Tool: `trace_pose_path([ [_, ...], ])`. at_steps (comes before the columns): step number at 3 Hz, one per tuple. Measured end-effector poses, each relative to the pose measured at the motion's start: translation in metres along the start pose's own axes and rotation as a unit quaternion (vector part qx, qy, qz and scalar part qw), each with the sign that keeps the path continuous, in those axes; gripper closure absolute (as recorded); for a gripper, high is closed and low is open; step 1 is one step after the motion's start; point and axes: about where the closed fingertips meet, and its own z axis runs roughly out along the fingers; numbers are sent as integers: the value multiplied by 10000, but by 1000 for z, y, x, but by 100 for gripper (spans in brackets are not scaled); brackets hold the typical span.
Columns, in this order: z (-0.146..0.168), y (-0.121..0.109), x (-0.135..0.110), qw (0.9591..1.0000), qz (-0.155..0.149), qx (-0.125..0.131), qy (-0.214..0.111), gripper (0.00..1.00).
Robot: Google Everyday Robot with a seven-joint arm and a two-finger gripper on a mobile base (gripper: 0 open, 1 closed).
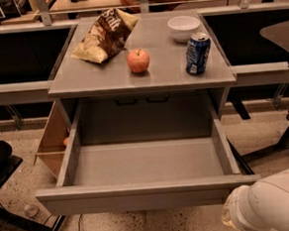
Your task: Close top drawer
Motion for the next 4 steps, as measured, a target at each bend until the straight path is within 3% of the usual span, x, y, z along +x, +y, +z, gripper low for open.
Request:
trace_pose_path([
  [1, 27, -25, -7, 9994, -177, 232, -197, 100],
  [3, 36, -50, -24, 9970, -301, 505, -503, 100],
  [4, 25, -80, -35, 9935, -379, 713, -808, 100],
])
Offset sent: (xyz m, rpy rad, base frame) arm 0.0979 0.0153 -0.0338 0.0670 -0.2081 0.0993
